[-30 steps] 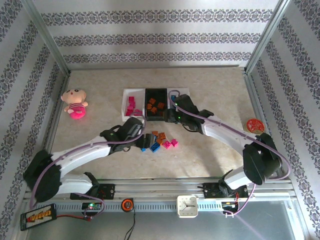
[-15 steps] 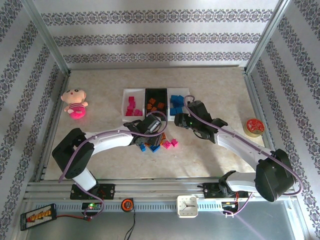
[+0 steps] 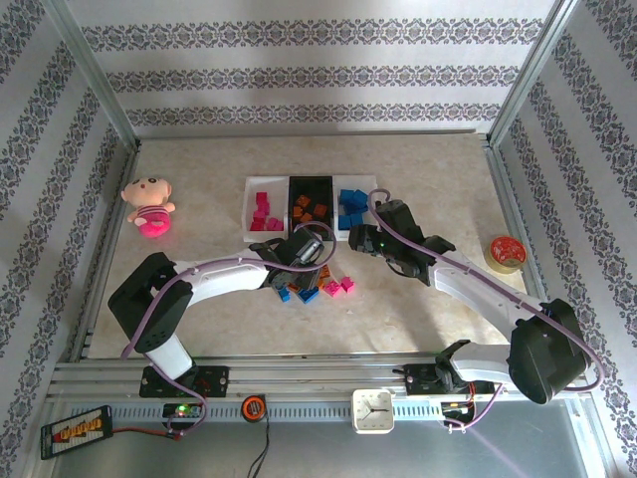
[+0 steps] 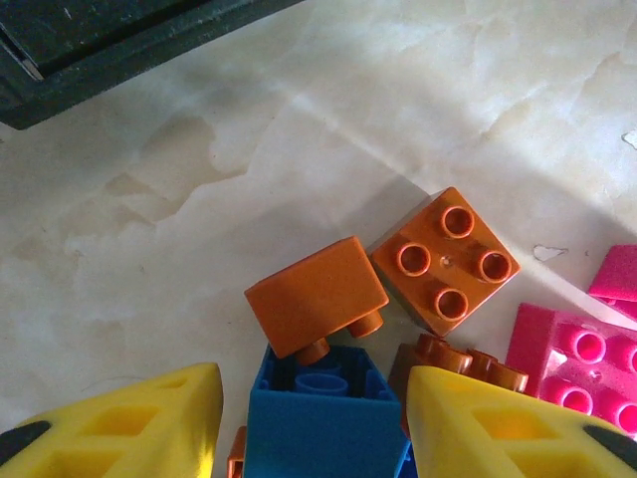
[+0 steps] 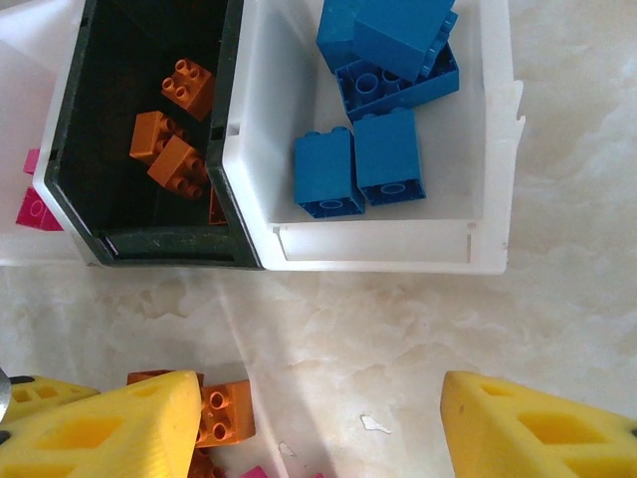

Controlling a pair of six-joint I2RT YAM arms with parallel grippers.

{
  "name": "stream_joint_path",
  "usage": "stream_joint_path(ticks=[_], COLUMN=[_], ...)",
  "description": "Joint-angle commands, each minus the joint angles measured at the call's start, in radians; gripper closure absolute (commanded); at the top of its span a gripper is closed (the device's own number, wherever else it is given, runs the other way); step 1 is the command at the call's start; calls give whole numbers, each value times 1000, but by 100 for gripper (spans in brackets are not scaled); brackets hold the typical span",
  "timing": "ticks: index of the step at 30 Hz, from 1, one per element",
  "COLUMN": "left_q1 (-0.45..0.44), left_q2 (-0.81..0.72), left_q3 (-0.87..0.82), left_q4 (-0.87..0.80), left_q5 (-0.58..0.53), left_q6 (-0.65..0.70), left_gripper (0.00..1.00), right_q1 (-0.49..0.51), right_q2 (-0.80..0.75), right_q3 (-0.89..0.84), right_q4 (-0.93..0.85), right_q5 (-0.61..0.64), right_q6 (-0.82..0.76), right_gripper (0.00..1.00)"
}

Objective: Sort the legos into containers by color
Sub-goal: Pick up the lego from the center of the table, then place the lego in the container.

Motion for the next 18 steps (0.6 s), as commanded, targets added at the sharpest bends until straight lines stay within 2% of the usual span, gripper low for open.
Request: stream_joint_path(ticks=[1,4,8,14,18], left_q1=[-10,-10,-10,-10,-6], left_q2=[1,-12,-55,-135,-69], left_q3=[4,0,16,146,295], left_q4=[-39,-37,-56,-70,-42], left_q5=[-17,-16,-29,-35,-32], left_q6=[16,11,10,29,58], left_gripper=[49,60,67,68,68], right_q1=[-12,-19,-35,-71,-97], right_q2=[-23,-31,-55,-122,-169], right_q3=[-11,-13,-23,-60,-90], right_q4=[10,7,4,-7,-10], right_q5=[6,9,10,13,12], right_q6=[16,16,16,22,29], right_gripper=[35,35,35,35,35])
